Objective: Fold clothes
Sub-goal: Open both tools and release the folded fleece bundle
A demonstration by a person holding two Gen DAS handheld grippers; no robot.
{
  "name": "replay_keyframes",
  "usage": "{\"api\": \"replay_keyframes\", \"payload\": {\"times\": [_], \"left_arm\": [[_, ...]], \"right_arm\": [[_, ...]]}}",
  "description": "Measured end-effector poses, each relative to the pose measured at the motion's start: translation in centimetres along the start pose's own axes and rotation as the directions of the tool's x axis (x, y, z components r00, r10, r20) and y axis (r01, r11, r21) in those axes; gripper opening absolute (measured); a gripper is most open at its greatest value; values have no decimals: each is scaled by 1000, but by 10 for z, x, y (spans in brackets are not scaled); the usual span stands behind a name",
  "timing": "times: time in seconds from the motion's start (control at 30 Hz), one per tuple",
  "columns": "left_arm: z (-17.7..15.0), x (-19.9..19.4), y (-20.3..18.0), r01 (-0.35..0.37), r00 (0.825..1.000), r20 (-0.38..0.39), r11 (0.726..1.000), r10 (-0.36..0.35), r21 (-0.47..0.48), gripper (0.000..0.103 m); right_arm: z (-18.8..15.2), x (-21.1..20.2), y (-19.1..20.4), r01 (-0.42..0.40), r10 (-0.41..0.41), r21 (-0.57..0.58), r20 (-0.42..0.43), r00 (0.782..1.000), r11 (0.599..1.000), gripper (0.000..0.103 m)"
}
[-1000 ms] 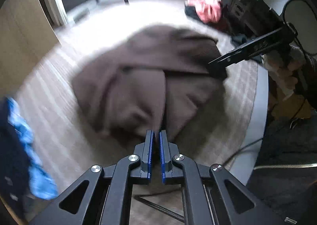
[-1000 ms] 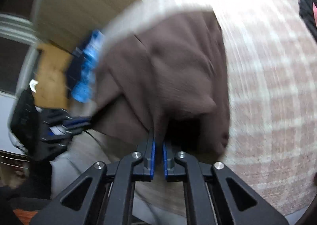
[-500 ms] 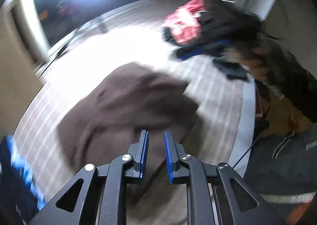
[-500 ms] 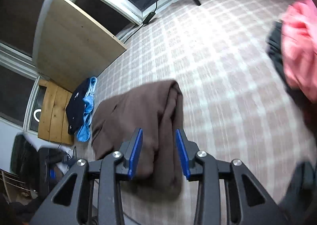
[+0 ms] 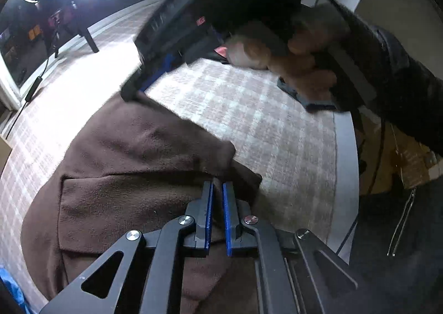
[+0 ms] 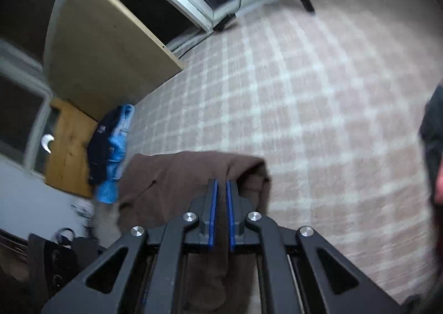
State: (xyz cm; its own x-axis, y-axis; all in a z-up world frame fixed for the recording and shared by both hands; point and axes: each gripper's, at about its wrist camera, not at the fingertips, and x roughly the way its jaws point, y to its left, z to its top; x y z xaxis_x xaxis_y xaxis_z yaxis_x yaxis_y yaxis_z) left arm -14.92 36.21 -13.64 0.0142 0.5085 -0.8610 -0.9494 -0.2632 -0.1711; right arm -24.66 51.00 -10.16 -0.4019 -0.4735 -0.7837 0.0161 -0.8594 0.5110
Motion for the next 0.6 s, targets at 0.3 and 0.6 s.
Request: {"api": "replay_keyframes", "payload": {"times": [0.3, 0.6], "left_arm": [[-25, -28, 4, 65, 998, -5, 992, -66, -109, 13], [-144, -142, 83, -205, 977, -33, 893, 210, -400, 15]], "right_arm": [[-6, -39, 7, 195, -192, -46, 60, 980, 980, 14], [-95, -1, 63, 143, -182, -250, -142, 973, 958, 44]]}}
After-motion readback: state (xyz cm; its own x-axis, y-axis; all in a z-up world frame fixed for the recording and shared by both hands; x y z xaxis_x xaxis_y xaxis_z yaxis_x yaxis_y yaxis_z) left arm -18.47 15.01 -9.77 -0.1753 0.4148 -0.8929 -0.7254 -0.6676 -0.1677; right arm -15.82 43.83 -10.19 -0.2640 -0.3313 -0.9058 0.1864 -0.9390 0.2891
